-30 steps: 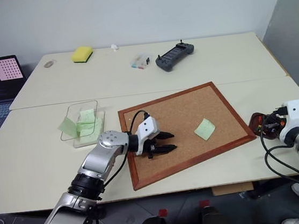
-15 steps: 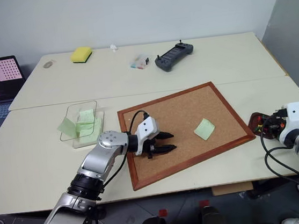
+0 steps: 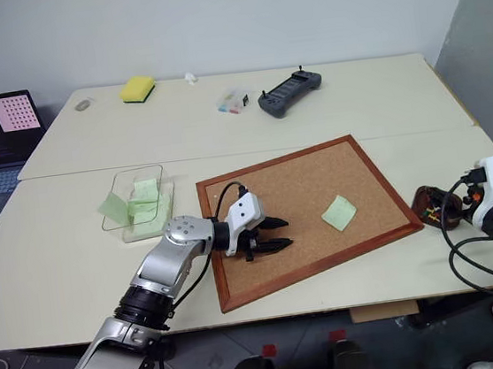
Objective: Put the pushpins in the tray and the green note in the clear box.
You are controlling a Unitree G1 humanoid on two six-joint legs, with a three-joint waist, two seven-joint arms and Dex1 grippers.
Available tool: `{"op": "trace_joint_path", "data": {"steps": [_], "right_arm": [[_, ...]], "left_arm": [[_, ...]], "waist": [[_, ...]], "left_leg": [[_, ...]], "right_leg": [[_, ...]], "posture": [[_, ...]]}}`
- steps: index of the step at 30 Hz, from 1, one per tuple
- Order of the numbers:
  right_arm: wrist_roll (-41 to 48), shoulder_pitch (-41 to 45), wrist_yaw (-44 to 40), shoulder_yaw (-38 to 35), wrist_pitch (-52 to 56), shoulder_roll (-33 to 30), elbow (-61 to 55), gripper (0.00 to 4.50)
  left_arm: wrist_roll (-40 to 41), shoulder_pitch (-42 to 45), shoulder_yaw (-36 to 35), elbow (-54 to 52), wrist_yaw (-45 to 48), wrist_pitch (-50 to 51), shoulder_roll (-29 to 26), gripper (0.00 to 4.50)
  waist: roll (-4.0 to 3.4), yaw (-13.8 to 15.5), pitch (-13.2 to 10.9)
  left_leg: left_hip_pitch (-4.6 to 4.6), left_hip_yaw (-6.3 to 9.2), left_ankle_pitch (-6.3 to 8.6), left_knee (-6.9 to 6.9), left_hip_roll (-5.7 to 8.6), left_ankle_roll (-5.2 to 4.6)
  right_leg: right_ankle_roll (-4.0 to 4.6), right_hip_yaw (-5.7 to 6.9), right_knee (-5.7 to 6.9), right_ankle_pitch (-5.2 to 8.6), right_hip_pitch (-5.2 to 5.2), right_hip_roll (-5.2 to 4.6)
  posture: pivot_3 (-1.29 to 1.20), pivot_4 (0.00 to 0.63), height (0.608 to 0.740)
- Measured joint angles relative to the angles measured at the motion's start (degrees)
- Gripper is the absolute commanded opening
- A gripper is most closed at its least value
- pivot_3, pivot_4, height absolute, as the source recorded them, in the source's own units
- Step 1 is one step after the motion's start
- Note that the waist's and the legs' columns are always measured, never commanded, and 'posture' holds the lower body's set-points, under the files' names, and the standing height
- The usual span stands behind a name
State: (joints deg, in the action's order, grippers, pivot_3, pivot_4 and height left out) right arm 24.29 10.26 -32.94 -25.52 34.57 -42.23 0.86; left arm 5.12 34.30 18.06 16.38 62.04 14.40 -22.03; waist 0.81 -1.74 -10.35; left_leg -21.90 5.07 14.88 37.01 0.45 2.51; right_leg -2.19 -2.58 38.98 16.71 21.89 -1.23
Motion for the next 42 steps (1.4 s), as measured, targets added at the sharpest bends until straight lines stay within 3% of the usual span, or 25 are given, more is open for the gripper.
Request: {"op": "trace_joint_path", "data": {"steps": [7, 11, 21, 42], "right_arm": [[7.4, -0.5, -9.6, -1.2, 3.4, -3.6, -4.4, 4.45], [9.0, -1.7, -10.8, -1.2, 4.5, -4.1, -8.2, 4.45], [3.5, -3.5, -5.4, -0.1, -1.5, 0.1, -4.3, 4.45], [-5.2, 1.2, 4.8, 4.4, -10.4, 7.8, 10.3, 4.45]], "left_arm": [[0.0, 0.6, 0.0, 1.4, 0.7, -1.1, 0.0, 2.39], [0.0, 0.9, 0.0, 1.7, 1.2, -1.1, -0.2, 2.39], [0.3, 0.9, -0.2, 1.1, 1.6, 0.3, -1.0, 2.39], [0.3, 0.9, -0.3, -1.2, 2.5, 3.8, -1.7, 2.39]], "waist": [[0.01, 0.0, 0.0], [0.02, 0.0, 0.0], [0.02, -0.2, 0.0], [0.00, -0.3, 0.0]], "left_leg": [[0.05, 0.03, 0.00, 0.00, -0.01, 0.00], [0.05, 0.05, 0.00, 0.01, -0.02, 0.00], [0.10, 0.02, 0.00, -0.01, -0.02, 0.00], [0.10, -0.01, 0.00, -0.04, -0.04, 0.00]], "right_leg": [[-0.01, 0.03, -0.02, 0.00, -0.08, 0.01], [-0.01, 0.05, -0.02, 0.01, -0.08, 0.01], [-0.01, 0.03, 0.00, 0.00, -0.07, 0.07], [0.01, 0.00, 0.01, 0.00, -0.03, 0.09]], "posture": [[0.00, 0.150, 0.740], [0.00, 0.150, 0.740], [0.00, 0.150, 0.740], [0.00, 0.150, 0.740]]}}
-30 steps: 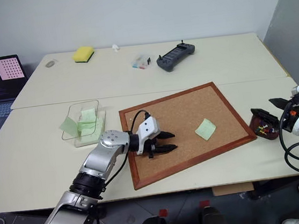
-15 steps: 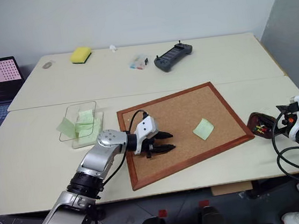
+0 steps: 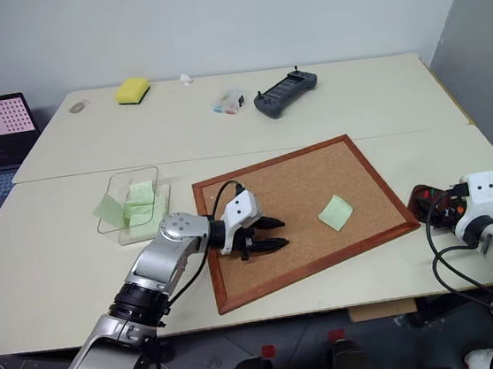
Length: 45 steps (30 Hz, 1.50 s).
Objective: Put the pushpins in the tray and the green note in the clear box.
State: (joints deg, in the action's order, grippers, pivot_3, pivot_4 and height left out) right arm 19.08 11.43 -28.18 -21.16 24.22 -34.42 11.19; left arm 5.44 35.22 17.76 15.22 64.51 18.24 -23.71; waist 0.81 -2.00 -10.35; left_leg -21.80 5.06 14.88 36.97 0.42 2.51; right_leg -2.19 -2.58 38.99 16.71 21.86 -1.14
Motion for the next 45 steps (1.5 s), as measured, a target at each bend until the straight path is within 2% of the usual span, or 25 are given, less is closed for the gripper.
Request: {"op": "trace_joint_path", "data": {"steps": [8, 19, 26, 28, 33, 35, 39, 45], "right_arm": [[0.4, 0.4, -0.2, -0.2, -0.2, 0.0, 0.5, 4.45], [13.0, 0.5, -2.9, -8.9, 8.1, -1.5, -6.6, 4.45], [13.6, 0.4, -2.9, -9.1, 9.4, -2.7, -6.7, 4.45], [11.2, 0.0, -3.0, -7.2, 8.5, -3.9, -6.7, 4.45], [-4.0, -4.2, -3.8, 2.3, -6.9, -9.9, -4.1, 4.45], [-9.3, -5.1, -3.9, 4.0, -14.7, -11.8, -2.1, 4.45], [-14.4, -6.2, -3.2, 4.8, -23.4, -13.6, -0.4, 4.45], [-27.0, -9.0, 1.5, 8.1, -39.5, -18.3, 2.9, 4.45]], "left_arm": [[0.0, 0.0, 0.0, -0.5, 0.0, 0.8, 0.0, 2.39], [0.0, -0.1, 0.0, -0.7, -0.2, 0.9, 0.0, 2.39], [-0.1, 0.0, 0.0, 0.1, -0.3, 0.0, 0.5, 2.39], [-0.1, 0.0, 0.0, 0.2, -0.3, -0.1, 0.7, 2.39], [-0.1, 0.0, 0.0, 0.4, -0.3, -0.4, 1.0, 2.39], [-0.1, -0.1, -0.1, 0.4, -0.3, -0.5, 0.9, 2.39], [-0.1, -0.4, -0.1, 0.3, -0.4, -0.7, 0.8, 2.39], [-0.1, -0.6, -0.3, 0.2, -0.4, -1.0, 0.7, 2.39]], "waist": [[0.00, 0.0, 0.0], [0.00, 0.0, 0.0], [0.00, 0.1, 0.0], [-0.02, 0.2, 0.0], [-0.01, 0.2, 0.0], [-0.01, 0.2, 0.0], [0.00, 0.2, 0.0], [0.00, 0.2, 0.0]], "left_leg": [[-0.01, 0.00, 0.00, 0.00, 0.00, 0.00], [-0.02, 0.02, 0.00, 0.00, -0.03, 0.00], [-0.03, 0.01, 0.00, 0.01, -0.01, 0.00], [-0.03, 0.00, 0.00, 0.01, 0.01, 0.00], [-0.03, -0.03, 0.00, 0.01, 0.05, 0.00], [-0.02, -0.05, 0.00, 0.02, 0.04, 0.00], [-0.02, -0.05, 0.00, 0.02, 0.04, 0.00], [0.00, -0.08, 0.00, 0.01, 0.05, 0.01]], "right_leg": [[0.00, 0.00, 0.00, 0.00, 0.00, 0.00], [0.00, 0.01, 0.00, 0.00, 0.00, 0.00], [0.00, 0.01, -0.01, 0.00, -0.01, -0.03], [0.00, 0.00, -0.01, 0.00, -0.01, -0.05], [-0.02, -0.01, -0.03, 0.01, 0.00, -0.05], [-0.02, -0.01, -0.03, 0.01, 0.00, -0.05], [-0.02, -0.02, -0.02, 0.01, 0.00, -0.04], [-0.01, -0.05, -0.02, 0.01, -0.01, -0.03]], "posture": [[0.00, 0.150, 0.740], [0.00, 0.150, 0.740], [0.00, 0.150, 0.740], [0.00, 0.150, 0.740], [0.00, 0.150, 0.740], [0.00, 0.150, 0.740], [0.00, 0.150, 0.740], [0.00, 0.150, 0.740]]}}
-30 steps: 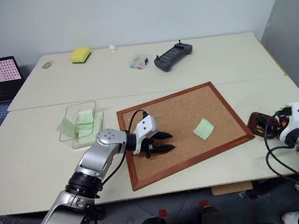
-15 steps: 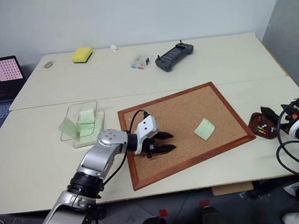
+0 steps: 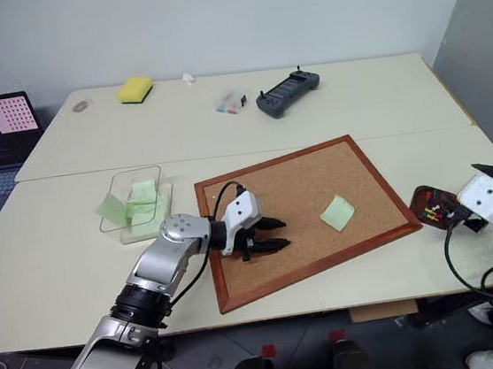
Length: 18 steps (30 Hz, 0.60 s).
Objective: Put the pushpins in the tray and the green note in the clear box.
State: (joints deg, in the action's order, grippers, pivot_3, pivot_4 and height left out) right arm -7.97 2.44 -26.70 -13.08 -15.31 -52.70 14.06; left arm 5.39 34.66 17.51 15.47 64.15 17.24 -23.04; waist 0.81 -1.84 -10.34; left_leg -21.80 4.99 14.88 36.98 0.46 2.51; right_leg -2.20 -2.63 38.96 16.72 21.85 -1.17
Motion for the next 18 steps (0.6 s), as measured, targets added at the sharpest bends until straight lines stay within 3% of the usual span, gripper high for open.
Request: {"op": "trace_joint_path", "data": {"steps": [5, 11, 15, 17, 18], "right_arm": [[-14.3, -1.0, 10.8, 2.4, -10.6, -5.3, 2.7, 4.45], [-20.1, -0.4, 16.2, 3.6, -14.4, -6.3, 2.9, 4.45], [-18.9, 0.7, 15.5, 3.9, -14.6, -6.1, 3.6, 4.45], [-11.9, 1.4, 11.5, 3.1, -12.2, -3.4, 3.6, 4.45], [-3.4, 1.8, 7.3, 1.9, -8.1, 0.4, 3.1, 4.45]], "left_arm": [[-0.1, 0.0, 0.0, 0.1, 0.0, -0.2, 0.0, 2.39], [-0.1, 0.0, 0.0, 0.1, 0.0, -0.2, 0.0, 2.39], [-0.1, 0.0, 0.0, 0.1, 0.0, -0.2, 0.0, 2.39], [-0.1, 0.0, 0.0, 0.1, 0.1, -0.2, 0.0, 2.39], [-0.1, 0.0, 0.0, 0.1, 0.1, -0.2, 0.0, 2.39]], "waist": [[-0.01, 0.0, 0.0], [0.01, 0.0, 0.0], [0.01, 0.0, 0.0], [0.07, 0.0, 0.0], [0.10, 0.0, -0.1]], "left_leg": [[0.02, -0.05, 0.00, 0.01, 0.02, 0.00], [0.02, -0.05, 0.00, 0.01, 0.01, 0.00], [0.02, -0.05, 0.00, 0.01, 0.01, 0.00], [0.05, -0.02, 0.00, 0.00, 0.00, 0.00], [0.07, 0.01, 0.00, 0.00, -0.03, 0.00]], "right_leg": [[0.00, -0.05, 0.00, 0.00, 0.00, 0.00], [0.00, -0.06, 0.00, 0.00, -0.01, 0.01], [0.01, -0.06, 0.00, 0.00, -0.02, 0.00], [0.01, -0.03, -0.02, 0.00, -0.08, 0.02], [0.02, -0.01, -0.02, -0.01, -0.13, 0.01]], "posture": [[0.00, 0.150, 0.740], [0.00, 0.150, 0.740], [0.00, 0.150, 0.740], [0.00, 0.150, 0.740], [0.00, 0.150, 0.740]]}}
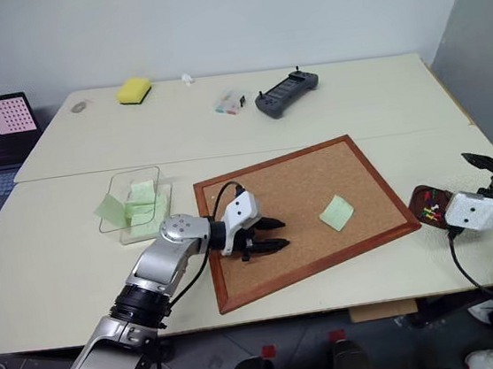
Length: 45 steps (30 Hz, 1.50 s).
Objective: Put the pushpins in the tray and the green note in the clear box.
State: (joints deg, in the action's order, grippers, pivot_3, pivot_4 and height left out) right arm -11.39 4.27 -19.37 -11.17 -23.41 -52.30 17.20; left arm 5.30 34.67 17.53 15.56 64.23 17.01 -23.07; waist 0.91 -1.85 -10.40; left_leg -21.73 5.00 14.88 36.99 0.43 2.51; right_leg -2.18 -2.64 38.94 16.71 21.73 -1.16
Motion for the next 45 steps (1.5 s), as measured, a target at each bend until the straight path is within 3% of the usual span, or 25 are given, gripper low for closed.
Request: {"op": "trace_joint_path", "data": {"steps": [4, 9, 13, 19, 29, 36, 43, 45], "right_arm": [[28.5, -2.5, -14.5, -3.4, 20.4, 6.3, -12.0, 4.45], [48.9, -7.4, -20.3, -7.1, 41.2, 5.5, -29.6, 4.45], [57.3, -13.6, -22.1, -7.3, 50.6, 4.5, -42.5, 4.45], [57.1, -12.4, -18.7, -5.1, 53.9, 7.9, -45.7, 4.48], [49.6, -7.5, -15.4, -0.2, 53.8, 11.3, -44.2, 4.50], [42.5, 3.4, -13.9, 7.8, 54.3, 16.1, -33.7, 4.50], [34.9, 11.4, -14.8, 12.6, 51.1, 20.0, -18.7, 4.50], [32.9, 12.5, -15.8, 13.2, 49.2, 20.0, -16.7, 4.14]], "left_arm": [[0.0, 0.0, 0.0, 0.0, 0.1, -0.2, -0.2, 2.39], [0.5, 0.0, -0.1, 0.3, 0.0, 0.1, -0.2, 2.39], [1.9, -0.1, -0.9, 0.3, 0.1, 1.5, -0.2, 2.39], [3.5, 1.7, -3.6, 2.8, -1.0, 3.4, -0.2, 2.56], [9.7, 6.3, -6.0, 0.9, 3.7, 8.2, -0.5, 4.43], [10.6, 3.5, -7.8, -9.6, 3.9, 5.5, -4.7, 4.48], [8.5, -3.4, -6.5, -17.3, -1.3, 3.0, -4.1, 4.48], [8.5, -4.3, -6.5, -19.4, -2.6, 3.9, -4.5, 4.50]], "waist": [[-0.09, 0.0, 0.0], [-0.08, 0.0, 0.0], [-0.05, 0.0, 0.0], [0.08, 0.0, -0.1], [0.11, -0.1, -0.1], [0.10, -0.3, -0.1], [0.12, 0.4, -0.1], [0.12, 0.2, -0.1]], "left_leg": [[-0.01, 0.05, 0.00, 0.00, -0.04, -0.01], [-0.03, 0.16, 0.01, 0.01, -0.06, -0.02], [-0.07, 0.26, 0.01, 0.01, -0.07, -0.02], [-0.09, 0.22, 0.00, 0.06, -0.03, -0.01], [-0.16, 0.23, 0.00, 0.02, -0.03, 0.00], [-0.16, 0.16, 0.00, -0.01, -0.09, 0.00], [-0.40, 0.22, 0.00, 0.02, -0.01, 0.00], [-0.39, 0.17, 0.00, 0.01, -0.01, 0.00]], "right_leg": [[0.00, 0.00, 0.02, 0.00, 0.00, -0.02], [0.00, 0.08, 0.02, 0.00, 0.00, -0.01], [-0.01, 0.18, 0.00, 0.01, 0.01, 0.02], [-0.04, 0.16, 0.01, 0.01, 0.03, 0.01], [-0.03, 0.19, 0.00, 0.01, 0.13, 0.02], [0.00, 0.10, 0.03, 0.00, 0.23, 0.01], [0.00, 0.15, 0.02, 0.00, 0.37, -0.08], [0.00, 0.12, 0.02, 0.00, 0.38, -0.08]], "posture": [[0.00, 0.150, 0.740], [0.00, 0.150, 0.740], [0.00, 0.150, 0.740], [0.00, 0.150, 0.740], [0.00, 0.150, 0.740], [0.00, 0.150, 0.740], [0.00, 0.150, 0.740], [0.00, 0.150, 0.740]]}}
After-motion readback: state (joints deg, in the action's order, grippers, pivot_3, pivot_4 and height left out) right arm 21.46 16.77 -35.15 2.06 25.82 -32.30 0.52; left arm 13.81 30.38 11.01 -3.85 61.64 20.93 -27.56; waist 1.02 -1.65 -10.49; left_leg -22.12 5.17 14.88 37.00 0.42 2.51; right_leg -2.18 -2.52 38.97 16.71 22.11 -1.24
